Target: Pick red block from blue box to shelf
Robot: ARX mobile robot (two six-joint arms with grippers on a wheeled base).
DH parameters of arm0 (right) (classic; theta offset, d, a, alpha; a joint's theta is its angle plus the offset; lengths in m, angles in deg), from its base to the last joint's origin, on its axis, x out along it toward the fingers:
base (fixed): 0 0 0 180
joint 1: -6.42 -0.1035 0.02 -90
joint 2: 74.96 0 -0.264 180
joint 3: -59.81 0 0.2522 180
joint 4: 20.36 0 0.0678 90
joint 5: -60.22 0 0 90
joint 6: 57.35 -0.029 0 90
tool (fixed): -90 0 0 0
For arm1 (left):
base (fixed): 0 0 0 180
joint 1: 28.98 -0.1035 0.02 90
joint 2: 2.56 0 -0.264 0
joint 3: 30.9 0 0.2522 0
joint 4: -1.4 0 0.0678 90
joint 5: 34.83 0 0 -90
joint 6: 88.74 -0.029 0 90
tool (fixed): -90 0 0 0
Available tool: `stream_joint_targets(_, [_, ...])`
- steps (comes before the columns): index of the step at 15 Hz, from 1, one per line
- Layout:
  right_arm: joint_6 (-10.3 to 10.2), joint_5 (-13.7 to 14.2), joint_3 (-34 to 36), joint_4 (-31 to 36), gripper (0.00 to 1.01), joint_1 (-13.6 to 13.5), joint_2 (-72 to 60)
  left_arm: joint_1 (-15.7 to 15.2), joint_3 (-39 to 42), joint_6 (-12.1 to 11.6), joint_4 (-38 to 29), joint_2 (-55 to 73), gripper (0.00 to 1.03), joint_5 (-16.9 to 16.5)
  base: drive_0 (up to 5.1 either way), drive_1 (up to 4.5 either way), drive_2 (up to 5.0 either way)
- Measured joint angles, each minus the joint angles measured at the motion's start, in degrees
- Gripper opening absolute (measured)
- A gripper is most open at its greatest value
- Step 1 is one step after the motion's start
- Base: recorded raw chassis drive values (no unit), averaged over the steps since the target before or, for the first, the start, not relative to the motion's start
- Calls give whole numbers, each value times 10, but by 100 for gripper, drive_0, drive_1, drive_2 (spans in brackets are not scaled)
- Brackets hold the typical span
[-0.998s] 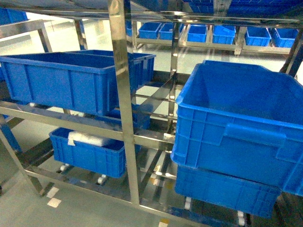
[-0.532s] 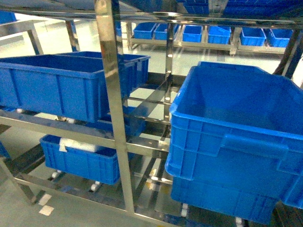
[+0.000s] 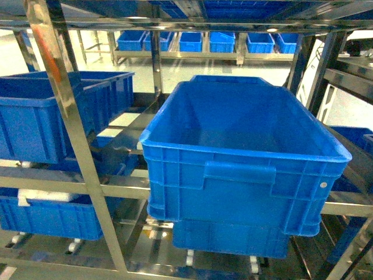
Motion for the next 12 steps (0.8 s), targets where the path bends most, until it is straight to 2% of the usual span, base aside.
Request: stream_joint_targets(12, [0,0,0,2,29,0,-1,-1,0,0,1,0,98,0,-33,156,-222])
